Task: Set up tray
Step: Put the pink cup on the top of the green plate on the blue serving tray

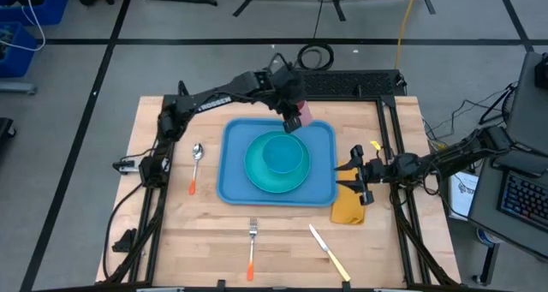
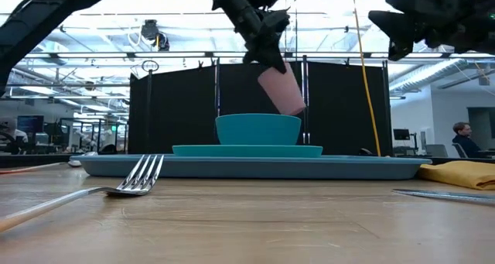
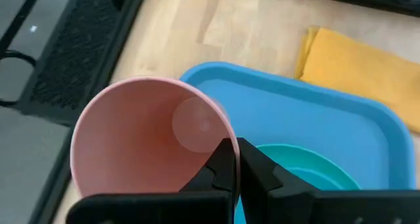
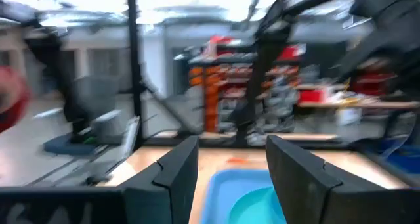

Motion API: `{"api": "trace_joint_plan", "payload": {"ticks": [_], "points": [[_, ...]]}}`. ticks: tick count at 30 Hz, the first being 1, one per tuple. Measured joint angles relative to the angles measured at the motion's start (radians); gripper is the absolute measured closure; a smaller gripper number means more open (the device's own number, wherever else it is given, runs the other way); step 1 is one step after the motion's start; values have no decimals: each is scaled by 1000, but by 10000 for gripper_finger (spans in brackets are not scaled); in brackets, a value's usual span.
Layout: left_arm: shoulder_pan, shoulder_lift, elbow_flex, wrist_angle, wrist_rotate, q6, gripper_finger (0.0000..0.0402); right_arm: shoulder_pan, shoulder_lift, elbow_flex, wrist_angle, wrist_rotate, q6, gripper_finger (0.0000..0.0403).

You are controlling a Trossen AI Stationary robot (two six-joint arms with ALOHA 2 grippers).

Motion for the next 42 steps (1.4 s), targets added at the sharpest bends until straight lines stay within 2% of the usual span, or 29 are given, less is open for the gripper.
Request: {"api": "trace_joint_plan", "payload": {"ticks": [3, 5, 16, 23, 42], "points": [[-15, 18, 2, 18, 4, 16, 399, 0, -27, -22, -1, 105, -15, 234], [-25, 24, 2, 29, 4, 31, 399, 0, -36, -33, -15, 130, -15, 234], [-92, 75, 2, 88, -27, 101, 399, 1, -52, -44, 31, 154, -32, 234], [-95, 109, 1, 97, -18, 91, 399, 0, -53, -45, 29, 185, -64, 234], [-130, 151, 1, 114, -18, 185, 399, 1, -53, -46, 33, 181, -60, 234]]}}
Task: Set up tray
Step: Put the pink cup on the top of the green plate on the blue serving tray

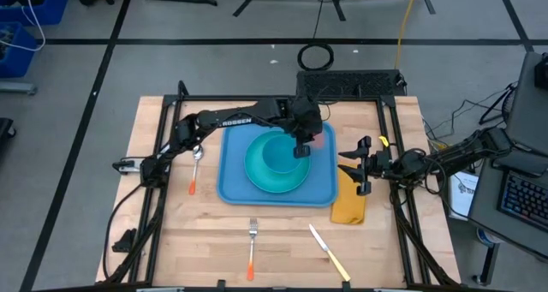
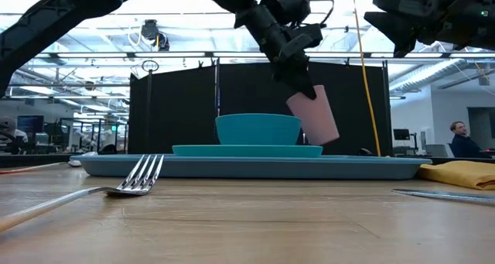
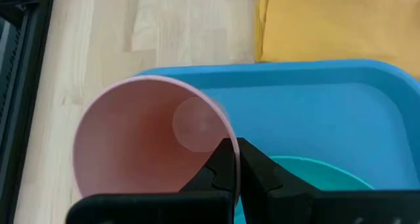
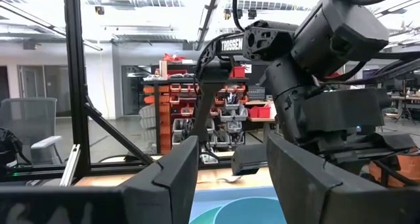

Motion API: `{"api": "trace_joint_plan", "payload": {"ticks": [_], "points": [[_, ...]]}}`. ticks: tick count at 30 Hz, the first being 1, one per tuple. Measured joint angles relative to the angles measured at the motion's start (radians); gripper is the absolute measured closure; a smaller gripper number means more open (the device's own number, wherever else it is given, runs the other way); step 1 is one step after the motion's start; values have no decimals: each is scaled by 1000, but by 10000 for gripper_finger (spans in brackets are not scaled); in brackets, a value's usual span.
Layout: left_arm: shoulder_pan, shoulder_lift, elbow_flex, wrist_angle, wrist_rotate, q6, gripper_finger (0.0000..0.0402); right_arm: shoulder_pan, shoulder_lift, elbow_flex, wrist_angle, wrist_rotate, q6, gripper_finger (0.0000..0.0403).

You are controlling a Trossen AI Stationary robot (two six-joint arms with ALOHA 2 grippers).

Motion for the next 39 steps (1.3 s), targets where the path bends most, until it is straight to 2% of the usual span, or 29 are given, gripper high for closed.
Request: {"api": "trace_joint_plan", "payload": {"ticks": [6, 12, 16, 39], "points": [[0, 35, 0, -5, -4, 8, 399, 0, 0, 0, 0, 0, 0, 234], [-1, 58, 1, 19, -69, 50, 399, 0, 1, 0, -8, -1, 4, 234], [0, 65, 0, 6, -45, 57, 399, 0, 1, 0, -11, -1, 3, 234], [5, 72, 0, 57, -47, 74, 396, 1, 1, -1, -33, -1, 9, 234]]}}
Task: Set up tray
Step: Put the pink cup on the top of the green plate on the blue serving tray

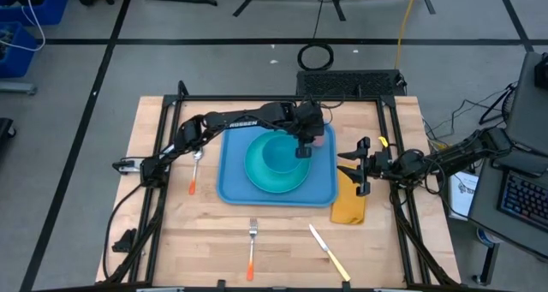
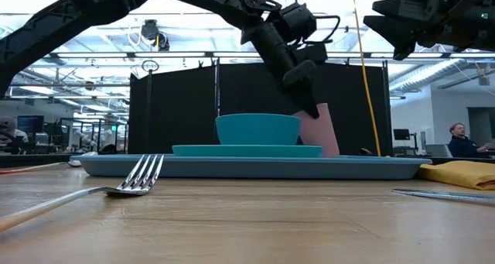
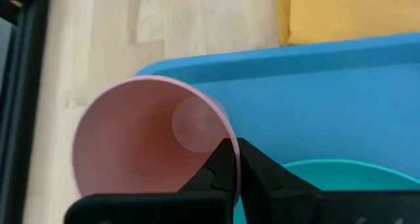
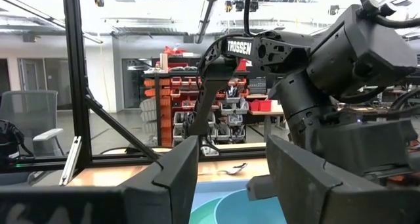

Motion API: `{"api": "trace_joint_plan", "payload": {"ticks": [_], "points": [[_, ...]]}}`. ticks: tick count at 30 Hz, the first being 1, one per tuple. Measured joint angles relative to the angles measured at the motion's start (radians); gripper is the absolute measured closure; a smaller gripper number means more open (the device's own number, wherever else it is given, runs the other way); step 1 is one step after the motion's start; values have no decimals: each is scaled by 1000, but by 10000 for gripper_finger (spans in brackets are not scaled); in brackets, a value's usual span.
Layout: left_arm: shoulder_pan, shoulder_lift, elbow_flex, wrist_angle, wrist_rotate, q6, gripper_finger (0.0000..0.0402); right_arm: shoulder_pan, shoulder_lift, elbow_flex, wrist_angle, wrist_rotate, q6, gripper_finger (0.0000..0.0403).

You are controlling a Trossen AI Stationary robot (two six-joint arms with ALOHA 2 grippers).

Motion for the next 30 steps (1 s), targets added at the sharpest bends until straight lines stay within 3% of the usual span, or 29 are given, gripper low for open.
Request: {"api": "trace_joint_plan", "payload": {"ticks": [13, 20, 30], "points": [[-1, 0, 0, -7, -6, -5, 396, 0, 0, 0, -6, -1, 18, 234], [-1, 0, 0, -2, -6, -7, 359, 0, 0, 0, -12, -1, 18, 234], [-1, 0, 0, 26, -7, -7, 356, 1, 0, 0, -21, -1, 26, 234]]}}
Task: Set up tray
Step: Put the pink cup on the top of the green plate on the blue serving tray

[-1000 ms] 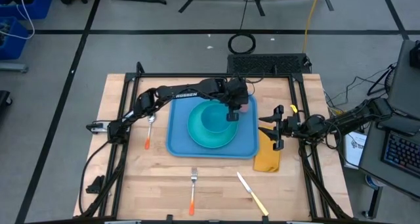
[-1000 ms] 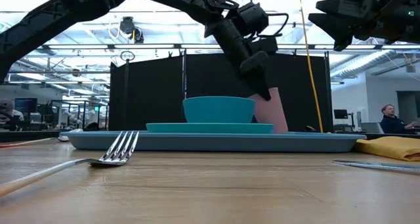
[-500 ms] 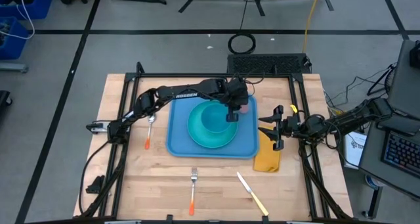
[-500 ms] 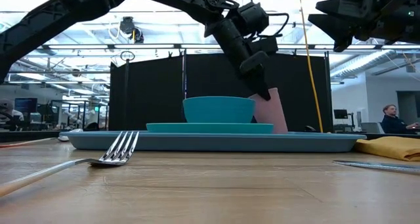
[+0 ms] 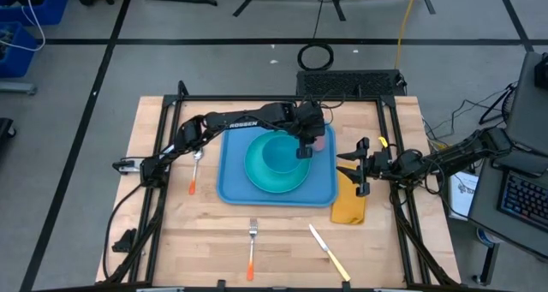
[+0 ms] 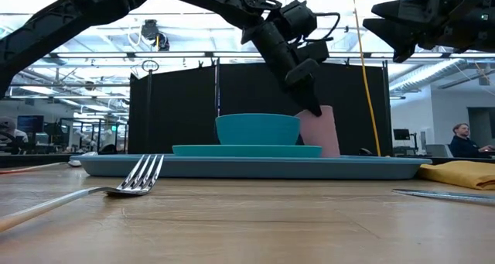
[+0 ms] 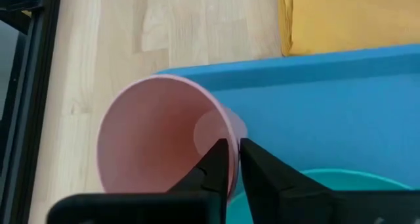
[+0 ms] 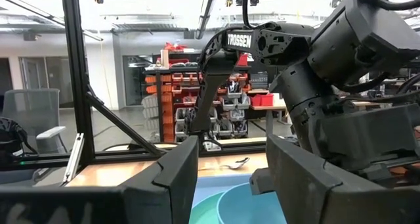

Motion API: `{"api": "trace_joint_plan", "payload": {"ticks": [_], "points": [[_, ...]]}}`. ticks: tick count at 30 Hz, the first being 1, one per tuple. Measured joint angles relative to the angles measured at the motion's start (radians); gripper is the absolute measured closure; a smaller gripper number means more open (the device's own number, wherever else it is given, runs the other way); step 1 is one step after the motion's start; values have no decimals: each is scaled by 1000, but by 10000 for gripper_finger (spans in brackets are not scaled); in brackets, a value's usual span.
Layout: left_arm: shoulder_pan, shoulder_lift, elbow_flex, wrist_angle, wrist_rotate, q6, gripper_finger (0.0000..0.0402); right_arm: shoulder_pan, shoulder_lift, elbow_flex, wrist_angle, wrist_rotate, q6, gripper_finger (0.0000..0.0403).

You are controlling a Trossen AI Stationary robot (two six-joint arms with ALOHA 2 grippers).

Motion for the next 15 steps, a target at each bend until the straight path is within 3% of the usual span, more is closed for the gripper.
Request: {"api": "trace_joint_plan", "payload": {"ticks": [15], "points": [[-25, 0, 0, -4, -1, 12, 304, 0, 0, 0, -14, -2, 12, 234]]}}
